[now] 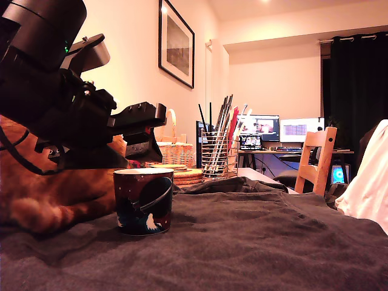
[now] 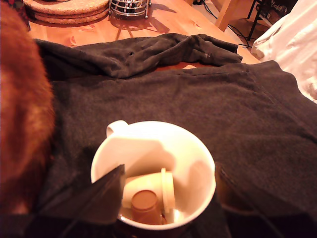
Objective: Pick up the coffee capsules on the table and drop them inside the coffee cup
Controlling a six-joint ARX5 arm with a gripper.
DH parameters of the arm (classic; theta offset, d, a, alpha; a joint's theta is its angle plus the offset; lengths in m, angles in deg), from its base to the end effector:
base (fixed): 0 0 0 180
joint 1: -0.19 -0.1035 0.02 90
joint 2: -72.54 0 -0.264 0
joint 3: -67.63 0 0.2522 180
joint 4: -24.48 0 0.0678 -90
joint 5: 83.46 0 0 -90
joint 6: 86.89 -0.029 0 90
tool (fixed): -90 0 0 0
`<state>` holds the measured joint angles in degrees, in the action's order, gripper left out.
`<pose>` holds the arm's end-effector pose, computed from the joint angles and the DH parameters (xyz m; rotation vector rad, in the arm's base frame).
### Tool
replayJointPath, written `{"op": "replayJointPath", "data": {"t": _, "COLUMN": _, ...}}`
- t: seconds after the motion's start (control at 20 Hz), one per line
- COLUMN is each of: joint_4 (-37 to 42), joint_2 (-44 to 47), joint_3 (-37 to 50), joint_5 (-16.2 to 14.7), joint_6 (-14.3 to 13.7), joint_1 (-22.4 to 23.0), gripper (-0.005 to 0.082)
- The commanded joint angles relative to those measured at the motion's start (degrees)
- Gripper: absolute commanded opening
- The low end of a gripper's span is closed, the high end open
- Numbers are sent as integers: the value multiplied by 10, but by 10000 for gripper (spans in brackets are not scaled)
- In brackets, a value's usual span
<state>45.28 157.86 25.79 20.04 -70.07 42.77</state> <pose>0.2034 -0.1777 0.1561 -0.0963 0.4221 -0.4433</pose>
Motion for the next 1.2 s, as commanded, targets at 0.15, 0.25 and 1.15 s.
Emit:
{"op": "replayJointPath", "data": {"t": 0.15, "joint_4": 6, "joint_2": 0, "joint_3": -2, "joint_5": -16, "joint_6": -3, "joint_1": 0, "gripper": 403}}
{"op": "replayJointPath", "data": {"t": 0.25, "joint_4": 9, "joint_2": 0, "joint_3": -2, "joint_5": -28, "joint_6": -3, "joint_1": 0, "gripper": 320}}
{"op": "replayJointPath", "data": {"t": 1.15, "joint_4": -43, "joint_2": -84, "joint_3": -2, "joint_5": -110, "joint_6": -50, "joint_1": 22, "gripper": -24}}
